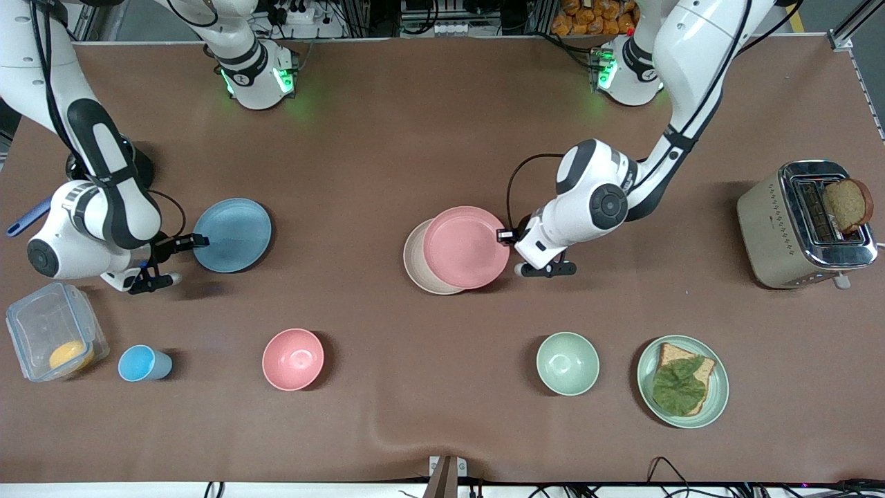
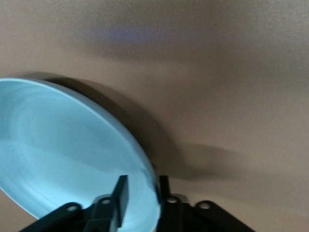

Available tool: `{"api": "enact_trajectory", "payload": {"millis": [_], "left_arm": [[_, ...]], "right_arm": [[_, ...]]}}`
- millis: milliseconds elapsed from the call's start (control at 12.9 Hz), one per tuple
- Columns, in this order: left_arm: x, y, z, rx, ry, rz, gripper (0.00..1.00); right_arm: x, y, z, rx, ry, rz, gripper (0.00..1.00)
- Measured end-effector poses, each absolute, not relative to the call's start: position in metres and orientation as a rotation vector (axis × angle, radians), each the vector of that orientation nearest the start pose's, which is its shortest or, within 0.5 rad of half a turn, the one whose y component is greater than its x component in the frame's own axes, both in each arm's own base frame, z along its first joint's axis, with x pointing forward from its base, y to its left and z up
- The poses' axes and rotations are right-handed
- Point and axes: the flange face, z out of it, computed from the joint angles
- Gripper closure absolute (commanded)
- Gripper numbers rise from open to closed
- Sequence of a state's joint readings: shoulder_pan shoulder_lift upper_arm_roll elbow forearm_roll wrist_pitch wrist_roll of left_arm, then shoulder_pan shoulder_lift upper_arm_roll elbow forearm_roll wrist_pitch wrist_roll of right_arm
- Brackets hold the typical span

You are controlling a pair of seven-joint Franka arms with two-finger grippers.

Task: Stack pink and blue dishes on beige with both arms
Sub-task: 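Carry the pink plate onto the beige plate while the right gripper grasps the blue plate, then release the pink plate with the left gripper while the right gripper lifts the blue plate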

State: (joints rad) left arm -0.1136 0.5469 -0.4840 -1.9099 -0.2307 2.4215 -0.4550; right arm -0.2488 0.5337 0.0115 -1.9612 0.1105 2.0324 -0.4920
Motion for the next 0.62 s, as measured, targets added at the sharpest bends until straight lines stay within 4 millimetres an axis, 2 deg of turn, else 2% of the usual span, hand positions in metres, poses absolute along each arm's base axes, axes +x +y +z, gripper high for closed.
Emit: {"api": "enact_trajectory", "payload": {"millis": [310, 619], "left_arm": [[0.523, -0.374, 0.225, -3.475, -0.179, 0.343, 1.0], [0.52, -0.382, 0.204, -3.455, -0.167, 0.312, 1.0]], "right_arm": [[0.552, -0.117, 0.177, -2.809, -0.288, 0.591, 1.0], [0.572, -0.11, 0.209, -2.771, -0.32, 0.646, 1.0]]}}
